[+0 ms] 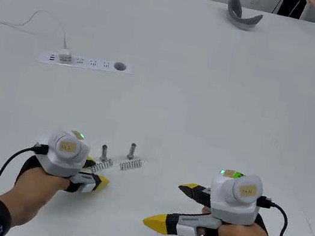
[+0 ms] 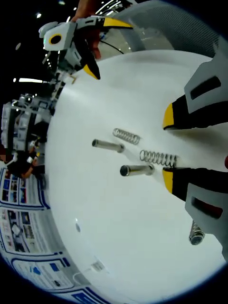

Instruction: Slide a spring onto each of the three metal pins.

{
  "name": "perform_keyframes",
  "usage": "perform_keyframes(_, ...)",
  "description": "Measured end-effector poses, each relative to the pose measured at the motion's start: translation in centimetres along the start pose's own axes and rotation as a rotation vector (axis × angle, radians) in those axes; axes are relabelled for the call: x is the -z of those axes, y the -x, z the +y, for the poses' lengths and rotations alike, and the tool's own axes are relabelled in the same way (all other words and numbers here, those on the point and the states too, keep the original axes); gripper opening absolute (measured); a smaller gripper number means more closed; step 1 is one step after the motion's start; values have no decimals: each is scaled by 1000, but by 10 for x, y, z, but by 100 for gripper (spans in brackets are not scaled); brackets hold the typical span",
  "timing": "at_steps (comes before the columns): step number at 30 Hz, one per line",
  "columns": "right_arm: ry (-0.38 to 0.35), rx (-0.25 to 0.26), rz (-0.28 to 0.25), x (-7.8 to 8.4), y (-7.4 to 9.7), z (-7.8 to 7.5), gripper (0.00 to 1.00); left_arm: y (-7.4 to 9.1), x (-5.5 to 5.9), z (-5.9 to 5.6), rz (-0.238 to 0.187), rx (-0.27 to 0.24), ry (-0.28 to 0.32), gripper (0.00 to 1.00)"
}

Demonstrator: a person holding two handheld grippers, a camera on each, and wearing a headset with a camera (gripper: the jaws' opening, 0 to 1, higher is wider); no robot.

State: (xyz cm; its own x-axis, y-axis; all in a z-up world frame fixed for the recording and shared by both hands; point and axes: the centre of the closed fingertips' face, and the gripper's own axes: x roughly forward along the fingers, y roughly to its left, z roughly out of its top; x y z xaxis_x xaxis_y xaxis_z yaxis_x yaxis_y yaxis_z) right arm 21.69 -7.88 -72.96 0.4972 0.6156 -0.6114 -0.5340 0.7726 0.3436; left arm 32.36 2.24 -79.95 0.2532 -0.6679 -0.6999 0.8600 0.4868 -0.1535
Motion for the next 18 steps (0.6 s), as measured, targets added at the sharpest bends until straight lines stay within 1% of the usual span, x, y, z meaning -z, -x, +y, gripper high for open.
perform_keyframes(2,1,-2,-1,0,0,0,82,-1,1,1,2,-5,7,28)
perform_keyframes(3,2,-2,-1,-1,0,1,82,-1,0,4,1,-22,12,25)
perform_keyframes(7,-2,-1,-1,0,-1,1,82,-3,-1,9,-9,-47,17,19)
perform_keyframes(8,-3,-4,-2,0,-2,2,82,-2,1,11,0,-63,18,14)
perform_keyframes(9,-3,-5,-1,0,-2,3,82,-2,2,12,2,-64,19,12)
perform_keyframes(10,0,-5,2,1,-2,4,81,-1,2,12,-2,-60,41,12)
perform_keyframes(11,1,-5,3,1,-2,4,81,-1,3,11,-1,-55,48,12)
perform_keyframes(13,0,-6,-1,1,-2,4,81,2,5,9,-2,-55,42,11)
perform_keyframes(16,0,-6,1,3,-2,5,81,6,10,5,1,-44,53,11)
perform_keyframes(18,-2,-7,1,3,-2,5,81,9,14,3,5,-44,50,11)
